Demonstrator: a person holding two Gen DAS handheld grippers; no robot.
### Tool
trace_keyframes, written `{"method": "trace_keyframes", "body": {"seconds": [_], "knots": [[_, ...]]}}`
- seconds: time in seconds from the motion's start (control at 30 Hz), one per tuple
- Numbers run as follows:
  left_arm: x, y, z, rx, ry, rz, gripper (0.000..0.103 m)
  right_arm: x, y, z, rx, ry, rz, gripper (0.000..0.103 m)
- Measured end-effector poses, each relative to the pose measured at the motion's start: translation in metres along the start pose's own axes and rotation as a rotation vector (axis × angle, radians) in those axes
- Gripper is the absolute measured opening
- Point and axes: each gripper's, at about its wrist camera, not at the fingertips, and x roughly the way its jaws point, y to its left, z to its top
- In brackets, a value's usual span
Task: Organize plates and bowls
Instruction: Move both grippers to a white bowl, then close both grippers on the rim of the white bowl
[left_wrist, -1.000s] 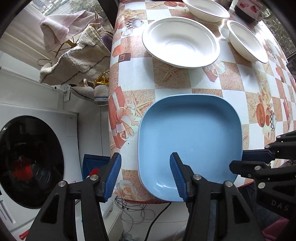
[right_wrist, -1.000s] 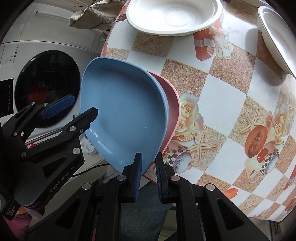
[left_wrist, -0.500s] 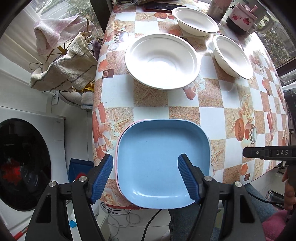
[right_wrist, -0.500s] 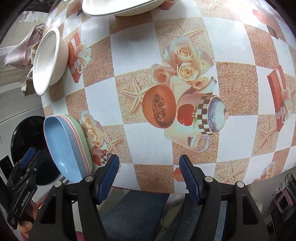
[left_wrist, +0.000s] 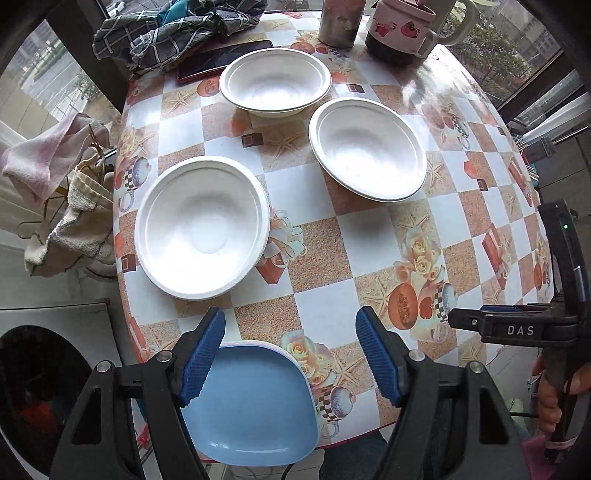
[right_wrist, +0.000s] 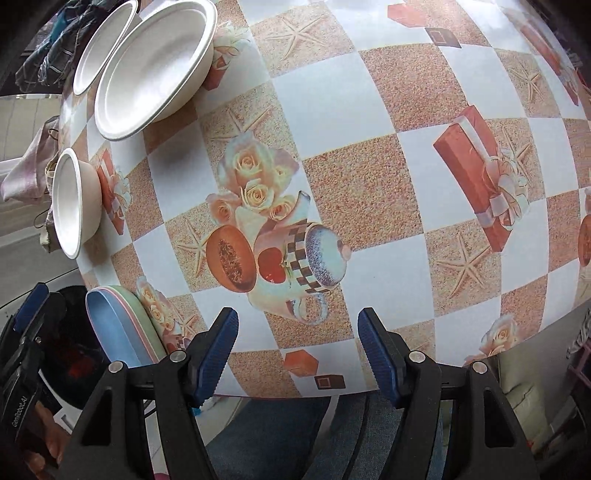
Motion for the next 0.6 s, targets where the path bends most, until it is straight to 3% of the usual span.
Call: {"method": "trace_keyframes", "body": {"seconds": [0.3,0.5,0.6], "knots": [[0.013,-0.019,0.080,-0.073,-0.032,0.023,0.077,-0.043,0.009,0.083,-0.107,-0.119,-0.032,0.069],[0.049,-0.020,0.126,-0.136,-0.001,0.046,0.077,-0.052,0.027,0.138,-0.149,-0.148,-0.009,0.069],[0.071,-0.018,0.137,-0.165,0.040,0.054,0.077,-0.036,0.040,0.157,-0.157,-0.138,-0.006,0.068]]}}
